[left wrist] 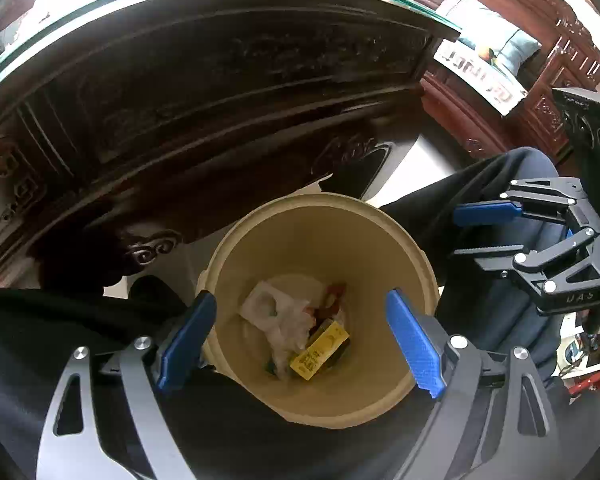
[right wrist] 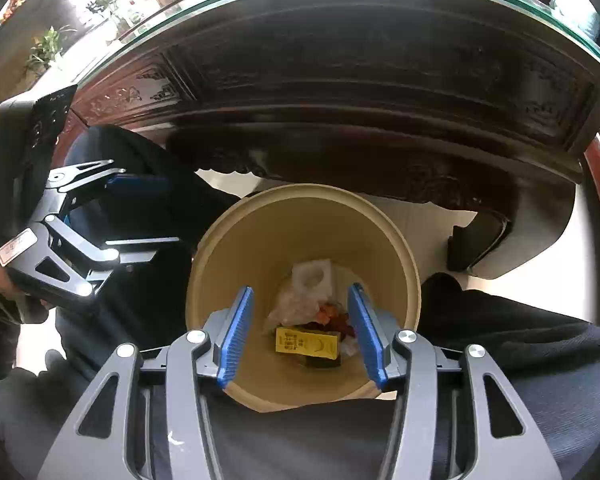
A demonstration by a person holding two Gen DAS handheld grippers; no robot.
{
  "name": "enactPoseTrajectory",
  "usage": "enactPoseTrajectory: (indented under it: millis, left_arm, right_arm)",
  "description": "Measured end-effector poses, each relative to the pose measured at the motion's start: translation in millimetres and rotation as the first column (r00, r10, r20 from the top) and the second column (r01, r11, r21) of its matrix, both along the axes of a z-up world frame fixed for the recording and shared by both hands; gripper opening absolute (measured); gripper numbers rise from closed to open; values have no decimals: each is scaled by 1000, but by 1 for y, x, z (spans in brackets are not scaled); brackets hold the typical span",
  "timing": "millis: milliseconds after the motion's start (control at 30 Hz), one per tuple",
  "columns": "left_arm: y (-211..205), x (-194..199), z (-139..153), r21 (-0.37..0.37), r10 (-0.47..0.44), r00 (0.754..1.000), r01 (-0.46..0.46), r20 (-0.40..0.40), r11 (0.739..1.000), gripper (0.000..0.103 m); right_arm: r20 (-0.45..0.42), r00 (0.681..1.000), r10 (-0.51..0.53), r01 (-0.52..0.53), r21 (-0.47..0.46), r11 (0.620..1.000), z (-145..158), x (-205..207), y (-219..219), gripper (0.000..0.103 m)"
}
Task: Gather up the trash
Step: 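Return both tools to the table toward the white leaflet and green cloth, then grasp the white printed leaflet with the left tool while the right tool grasps the green cloth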
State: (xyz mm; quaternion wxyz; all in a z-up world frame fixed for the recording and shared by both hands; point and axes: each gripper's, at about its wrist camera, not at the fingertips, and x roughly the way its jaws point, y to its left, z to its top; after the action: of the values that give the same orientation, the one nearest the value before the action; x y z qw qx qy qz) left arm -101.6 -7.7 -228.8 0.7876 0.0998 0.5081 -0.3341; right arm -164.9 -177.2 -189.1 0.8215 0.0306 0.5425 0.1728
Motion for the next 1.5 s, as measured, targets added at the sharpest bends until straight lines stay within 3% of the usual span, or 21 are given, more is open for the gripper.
enactPoseTrajectory:
  millis: [167,300,467,533,633,667,767,900,1067,1300,1500]
  left_arm:
    - [1,8,11,-2,12,1000,-12,27,1000,86]
    - [2,17,33,-15,26,998,-25,62,1000,86]
    - [0,34,88,-13,70,968,-69,243,998,89]
    - [1,49,111,-27,104,950,-100,295,995,92]
    - [0,81,143,-46,154,924,-147,349,988,95]
    - [-1,94,154,-46,177,912,-172,370,984,97]
    - [-6,133,180,-77,229,894,-216,384,973,99]
    - [-23,192,202,-117,268,887,-241,376,963,99]
    - [-59,273,201,-84,269,867,-257,419,963,99]
    - [-113,331,176,9,139,878,-161,457,987,95]
    - [-143,377,151,116,37,909,-94,416,989,78]
  right_arm:
    - [18,1000,17,-18,12,1000,9,4,0,51]
    - [86,996,26,-31,48,998,32,13,-1,57]
    - [231,973,9,-31,91,995,74,28,-11,65]
    - [297,955,-3,-25,91,996,96,40,-16,68]
    - [383,923,-29,-3,81,997,124,61,-23,87]
    - [433,900,-56,28,71,997,138,70,-27,94]
    - [522,849,-87,65,60,996,167,99,-36,95]
    - [567,815,-118,91,76,993,189,146,-49,95]
    - [550,822,-149,111,101,989,189,217,-69,95]
    - [458,870,-183,143,122,982,165,284,-96,95]
    - [427,881,-204,173,111,979,156,314,-111,95]
